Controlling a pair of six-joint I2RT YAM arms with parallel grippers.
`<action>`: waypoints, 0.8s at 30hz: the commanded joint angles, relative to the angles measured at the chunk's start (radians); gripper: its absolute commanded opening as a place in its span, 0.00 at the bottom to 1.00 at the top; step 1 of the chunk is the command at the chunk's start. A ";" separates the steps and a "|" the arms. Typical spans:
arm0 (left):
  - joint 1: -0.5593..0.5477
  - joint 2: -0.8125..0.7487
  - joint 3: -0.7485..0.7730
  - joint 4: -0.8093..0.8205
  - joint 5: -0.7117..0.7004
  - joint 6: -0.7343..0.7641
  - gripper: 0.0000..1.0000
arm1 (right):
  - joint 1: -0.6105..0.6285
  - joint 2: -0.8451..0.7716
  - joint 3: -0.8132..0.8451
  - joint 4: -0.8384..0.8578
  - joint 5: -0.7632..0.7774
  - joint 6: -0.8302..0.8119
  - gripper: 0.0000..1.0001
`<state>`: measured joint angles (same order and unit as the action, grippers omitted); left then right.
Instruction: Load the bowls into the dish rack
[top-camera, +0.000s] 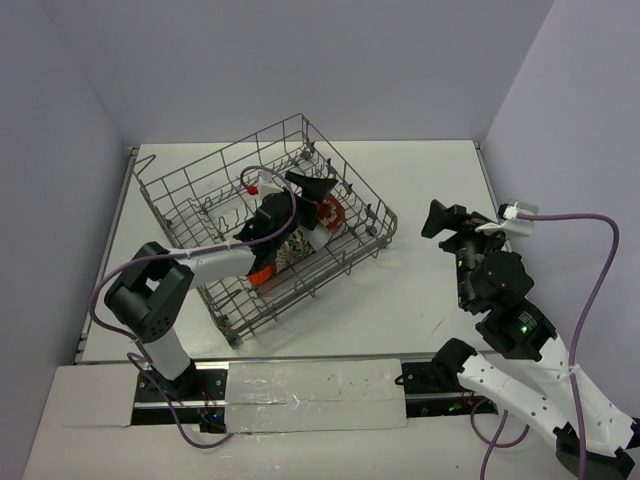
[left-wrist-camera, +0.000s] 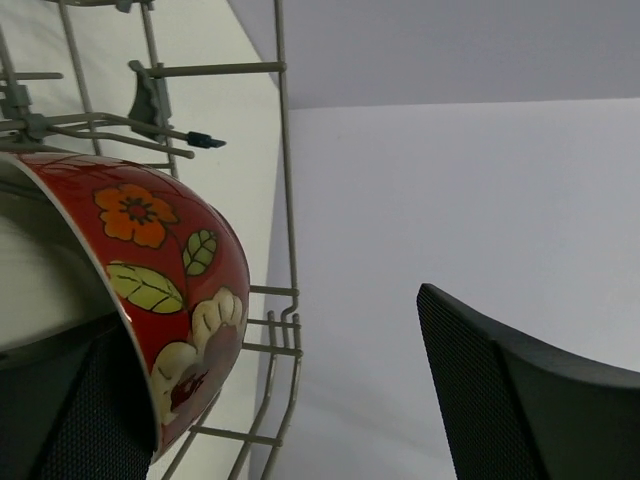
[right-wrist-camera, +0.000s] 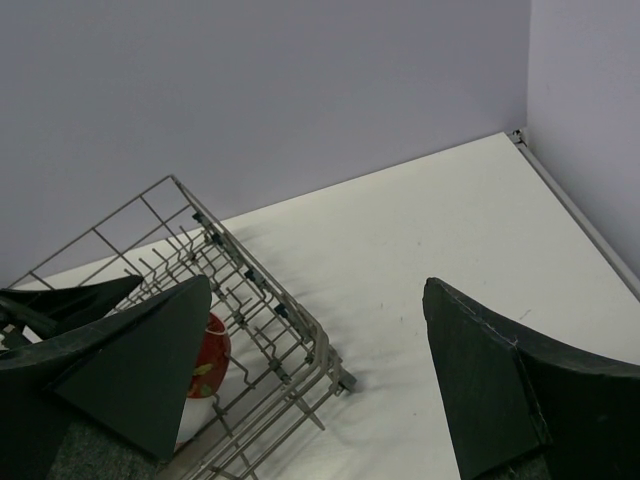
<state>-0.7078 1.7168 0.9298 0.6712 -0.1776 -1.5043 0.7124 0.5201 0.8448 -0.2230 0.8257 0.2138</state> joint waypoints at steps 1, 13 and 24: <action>0.004 -0.059 0.072 -0.223 0.007 0.042 0.99 | -0.004 -0.012 -0.003 0.048 0.007 -0.010 0.94; 0.013 -0.066 0.257 -0.580 -0.003 0.182 0.99 | -0.004 -0.028 -0.007 0.051 0.007 -0.011 0.93; 0.007 -0.013 0.534 -0.975 -0.066 0.385 0.99 | -0.004 -0.019 -0.003 0.051 0.009 -0.021 0.93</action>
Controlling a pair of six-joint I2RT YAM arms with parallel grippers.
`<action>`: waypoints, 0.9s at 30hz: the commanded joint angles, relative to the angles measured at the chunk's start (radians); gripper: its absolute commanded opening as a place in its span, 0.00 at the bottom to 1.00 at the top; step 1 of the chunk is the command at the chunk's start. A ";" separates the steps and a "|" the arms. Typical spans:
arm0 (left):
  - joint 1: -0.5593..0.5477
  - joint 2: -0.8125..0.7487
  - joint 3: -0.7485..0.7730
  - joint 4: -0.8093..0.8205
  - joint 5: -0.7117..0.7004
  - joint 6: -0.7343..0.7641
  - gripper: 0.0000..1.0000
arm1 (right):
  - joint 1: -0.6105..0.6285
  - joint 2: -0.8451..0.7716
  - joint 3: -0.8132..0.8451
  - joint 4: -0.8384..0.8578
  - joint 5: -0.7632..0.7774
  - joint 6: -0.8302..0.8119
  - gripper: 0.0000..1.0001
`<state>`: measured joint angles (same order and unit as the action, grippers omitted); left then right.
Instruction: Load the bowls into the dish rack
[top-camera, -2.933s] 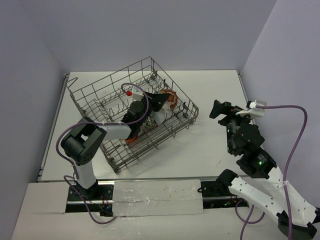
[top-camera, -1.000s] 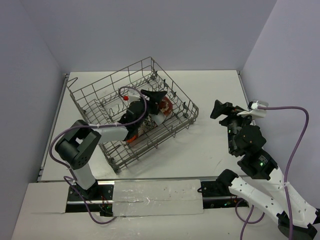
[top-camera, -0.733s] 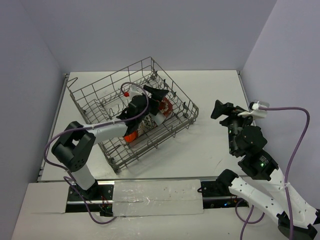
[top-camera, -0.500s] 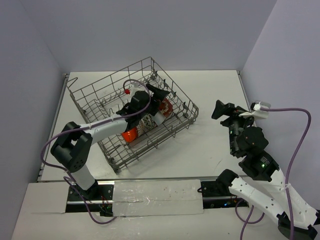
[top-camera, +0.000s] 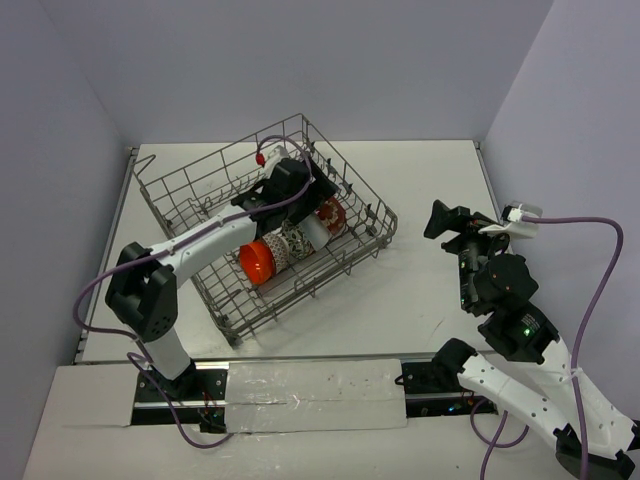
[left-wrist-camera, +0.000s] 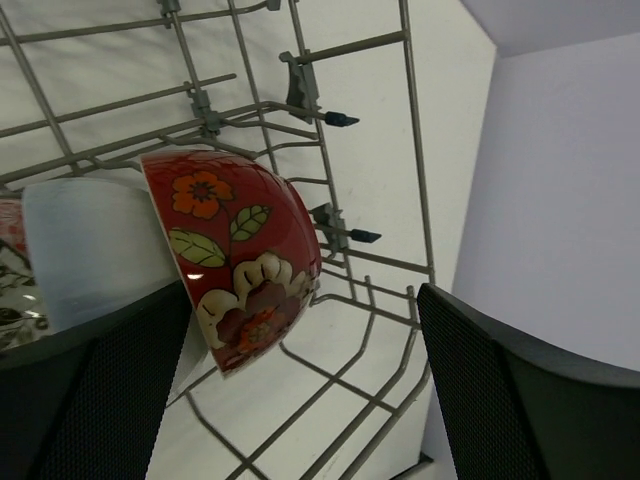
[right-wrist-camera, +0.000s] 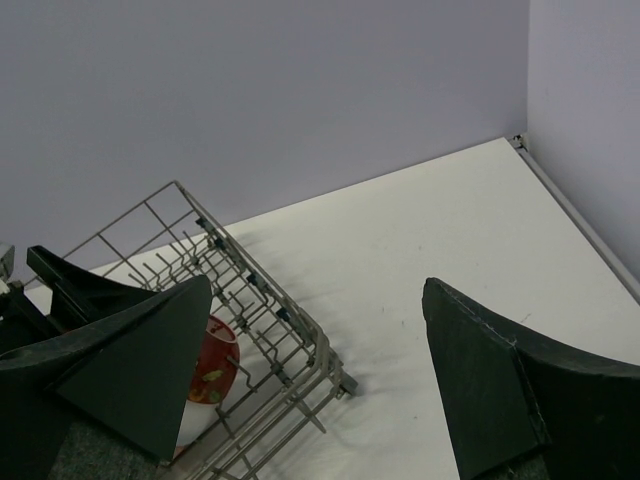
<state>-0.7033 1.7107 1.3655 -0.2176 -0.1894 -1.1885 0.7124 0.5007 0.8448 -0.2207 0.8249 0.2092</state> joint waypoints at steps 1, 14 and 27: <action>0.001 -0.010 0.104 -0.101 -0.058 0.073 0.99 | -0.002 0.001 -0.003 0.047 0.011 -0.016 0.93; -0.077 -0.180 0.058 -0.118 -0.211 0.318 0.99 | -0.002 0.013 0.011 0.047 0.037 -0.025 0.93; -0.094 -0.613 -0.175 0.207 -0.272 0.927 0.99 | -0.002 0.007 0.065 0.009 0.068 -0.040 0.94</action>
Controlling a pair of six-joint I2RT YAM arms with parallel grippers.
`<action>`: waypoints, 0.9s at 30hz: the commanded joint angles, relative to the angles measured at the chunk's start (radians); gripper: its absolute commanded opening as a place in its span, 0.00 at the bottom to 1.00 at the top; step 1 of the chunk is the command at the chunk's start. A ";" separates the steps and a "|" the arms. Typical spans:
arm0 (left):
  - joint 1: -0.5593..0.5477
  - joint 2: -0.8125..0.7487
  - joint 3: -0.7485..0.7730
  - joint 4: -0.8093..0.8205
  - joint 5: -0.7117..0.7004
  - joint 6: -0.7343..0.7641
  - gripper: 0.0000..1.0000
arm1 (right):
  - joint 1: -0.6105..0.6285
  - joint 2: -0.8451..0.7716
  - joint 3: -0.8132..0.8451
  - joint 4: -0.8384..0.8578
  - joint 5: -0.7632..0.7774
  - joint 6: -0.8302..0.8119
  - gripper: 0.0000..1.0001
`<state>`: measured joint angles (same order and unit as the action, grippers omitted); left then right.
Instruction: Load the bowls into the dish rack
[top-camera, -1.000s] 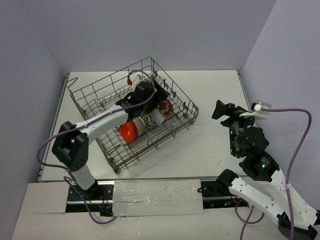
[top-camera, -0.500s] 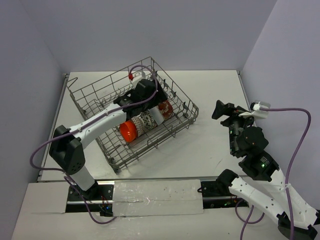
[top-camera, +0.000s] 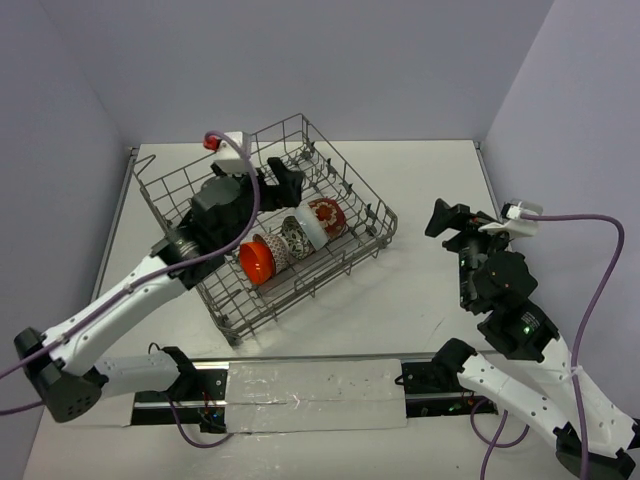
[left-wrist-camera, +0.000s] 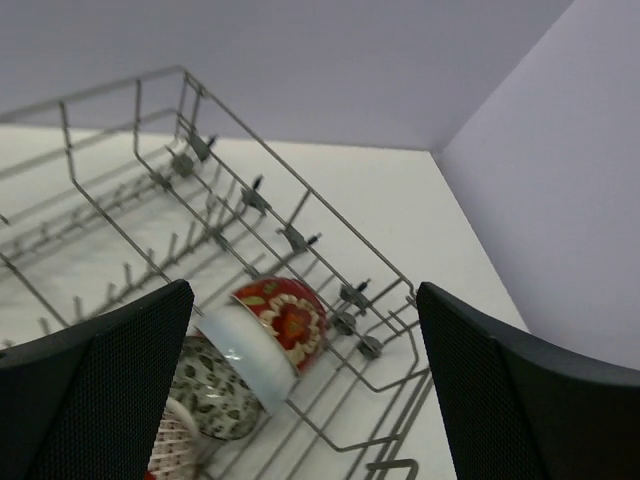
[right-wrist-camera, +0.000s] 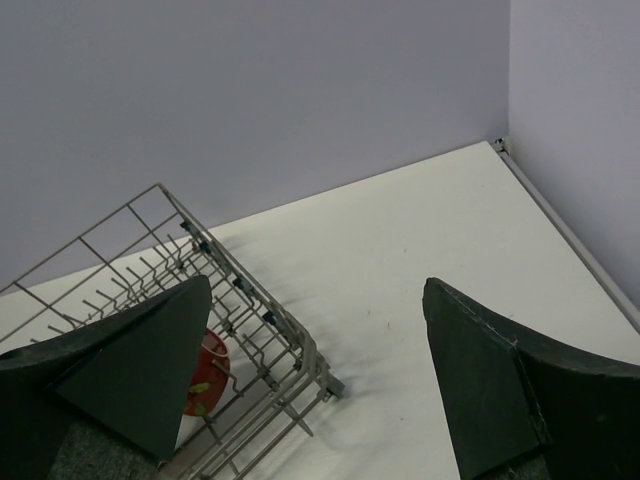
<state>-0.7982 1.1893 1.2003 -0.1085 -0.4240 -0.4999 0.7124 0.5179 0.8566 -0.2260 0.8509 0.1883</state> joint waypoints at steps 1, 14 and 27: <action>0.001 -0.114 -0.008 0.096 -0.054 0.262 0.99 | -0.002 -0.018 0.058 0.013 0.043 -0.027 0.94; 0.001 -0.557 -0.162 -0.048 -0.432 0.313 0.99 | -0.002 -0.134 0.016 0.036 0.059 -0.165 0.98; 0.001 -0.757 -0.194 -0.310 -0.546 0.221 0.99 | -0.002 -0.170 -0.014 0.068 0.030 -0.174 0.94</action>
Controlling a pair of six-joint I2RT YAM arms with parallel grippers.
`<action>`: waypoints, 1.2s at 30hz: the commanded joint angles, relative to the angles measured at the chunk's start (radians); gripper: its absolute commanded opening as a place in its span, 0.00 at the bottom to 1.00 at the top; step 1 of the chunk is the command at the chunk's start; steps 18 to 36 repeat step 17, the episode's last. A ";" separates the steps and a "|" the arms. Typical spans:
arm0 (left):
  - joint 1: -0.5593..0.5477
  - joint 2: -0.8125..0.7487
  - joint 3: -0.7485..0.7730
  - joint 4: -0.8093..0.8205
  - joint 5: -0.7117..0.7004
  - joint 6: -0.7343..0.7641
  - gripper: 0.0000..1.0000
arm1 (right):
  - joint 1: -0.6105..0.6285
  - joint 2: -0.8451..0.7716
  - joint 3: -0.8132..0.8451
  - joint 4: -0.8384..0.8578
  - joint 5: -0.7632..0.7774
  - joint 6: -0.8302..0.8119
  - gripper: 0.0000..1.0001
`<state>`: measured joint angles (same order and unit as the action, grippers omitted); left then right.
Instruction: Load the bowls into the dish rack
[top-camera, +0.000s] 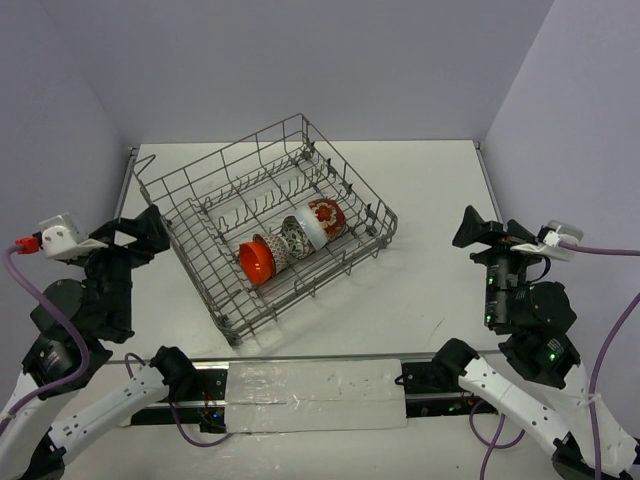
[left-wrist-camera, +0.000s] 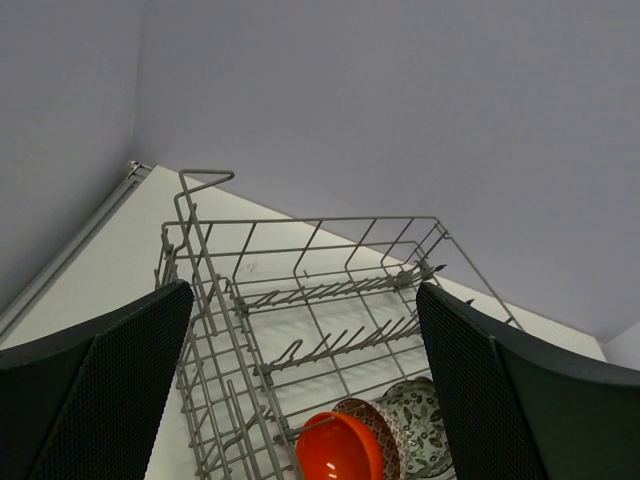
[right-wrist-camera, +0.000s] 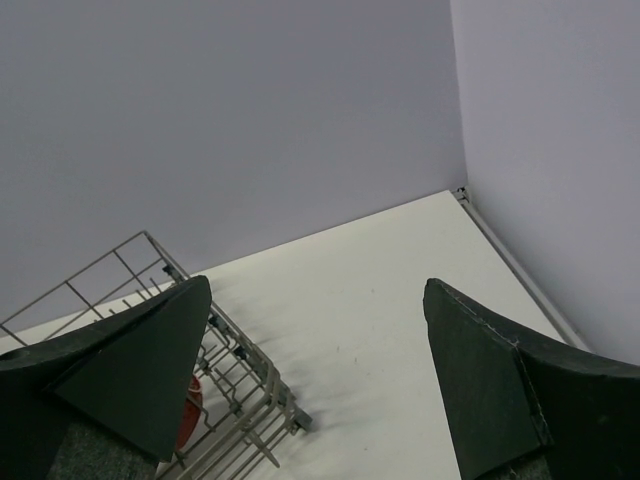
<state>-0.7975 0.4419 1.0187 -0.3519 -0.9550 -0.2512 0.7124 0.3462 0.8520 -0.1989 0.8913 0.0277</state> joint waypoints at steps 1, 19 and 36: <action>0.000 -0.008 -0.014 -0.073 -0.008 -0.030 0.99 | -0.002 0.002 -0.010 0.041 -0.014 -0.011 0.94; 0.000 0.081 -0.003 -0.048 -0.045 0.007 0.99 | -0.002 0.033 -0.001 0.064 -0.029 -0.043 0.93; 0.000 0.081 -0.003 -0.048 -0.045 0.007 0.99 | -0.002 0.033 -0.001 0.064 -0.029 -0.043 0.93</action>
